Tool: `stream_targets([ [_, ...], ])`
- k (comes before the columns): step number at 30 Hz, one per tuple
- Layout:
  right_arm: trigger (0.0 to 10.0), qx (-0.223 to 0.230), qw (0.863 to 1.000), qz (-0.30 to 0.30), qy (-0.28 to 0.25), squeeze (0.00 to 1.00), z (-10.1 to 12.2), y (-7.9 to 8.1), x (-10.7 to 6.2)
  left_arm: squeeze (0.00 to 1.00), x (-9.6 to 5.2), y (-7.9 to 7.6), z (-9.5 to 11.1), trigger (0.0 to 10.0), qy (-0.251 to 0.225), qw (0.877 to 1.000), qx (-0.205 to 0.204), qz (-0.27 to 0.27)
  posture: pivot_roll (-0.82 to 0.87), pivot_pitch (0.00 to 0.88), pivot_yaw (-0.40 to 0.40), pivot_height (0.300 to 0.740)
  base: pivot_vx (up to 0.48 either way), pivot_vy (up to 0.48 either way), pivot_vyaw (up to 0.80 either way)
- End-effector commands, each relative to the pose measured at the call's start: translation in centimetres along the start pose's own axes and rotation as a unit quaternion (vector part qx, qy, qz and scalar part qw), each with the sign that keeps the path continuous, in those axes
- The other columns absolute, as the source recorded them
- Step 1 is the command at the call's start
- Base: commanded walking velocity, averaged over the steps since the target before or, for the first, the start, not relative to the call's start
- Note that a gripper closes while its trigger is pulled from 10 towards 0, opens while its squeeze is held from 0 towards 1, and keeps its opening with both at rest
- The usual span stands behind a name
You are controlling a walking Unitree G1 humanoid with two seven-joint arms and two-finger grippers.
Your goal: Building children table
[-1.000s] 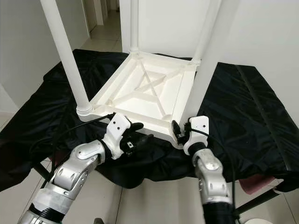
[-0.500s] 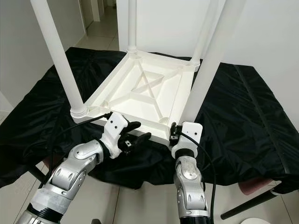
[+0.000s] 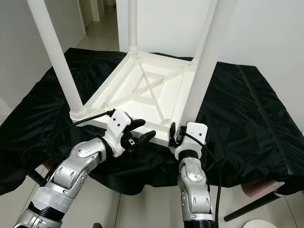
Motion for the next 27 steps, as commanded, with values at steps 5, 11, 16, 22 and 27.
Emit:
stream_targets([
  [5,10.0,-0.004,0.998,0.059,0.003,1.0,0.1,0.2,-0.2,0.0,0.3,-0.4,0.2,10.0,0.001,1.0,0.003,-0.03,-0.04,0.048,-0.007,0.74,0.0,0.0,0.0],
  [11,10.0,-0.032,0.99,0.138,0.007,0.0,0.0,0.1,-0.3,0.0,0.2,-0.3,0.2,10.0,0.002,1.0,0.008,-0.028,-0.04,0.055,-0.008,0.74,0.0,0.0,0.0],
  [16,10.0,-0.041,0.982,0.185,0.014,0.0,0.0,-0.4,0.0,0.0,0.1,-0.1,0.1,10.0,0.007,0.999,0.017,-0.026,-0.03,0.054,-0.008,0.74,0.0,0.0,0.0],
  [22,10.0,-0.074,0.96,0.269,0.021,0.0,0.6,-0.3,0.7,0.0,0.5,-0.5,0.5,10.0,0.001,0.999,0.022,-0.034,-0.01,0.047,-0.015,0.74,0.0,0.0,0.0],
  [27,10.0,-0.094,0.937,0.333,0.043,0.0,0.6,-0.4,0.9,0.0,0.6,-1.1,0.6,10.0,0.0,0.999,0.025,-0.04,0.0,0.043,-0.023,0.74,0.0,0.0,0.0],
])
Point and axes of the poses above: a point about 5 cm out from each wrist's last joint towards the gripper, its own x axis pointing out of the wrist towards the gripper, its own z axis along the axis of the wrist's last joint, y = z × x, the point moved 4 cm from there along x, pointing out of the wrist towards the gripper, and after that the axes turned 3 degrees about x, right-handed, at the moved point
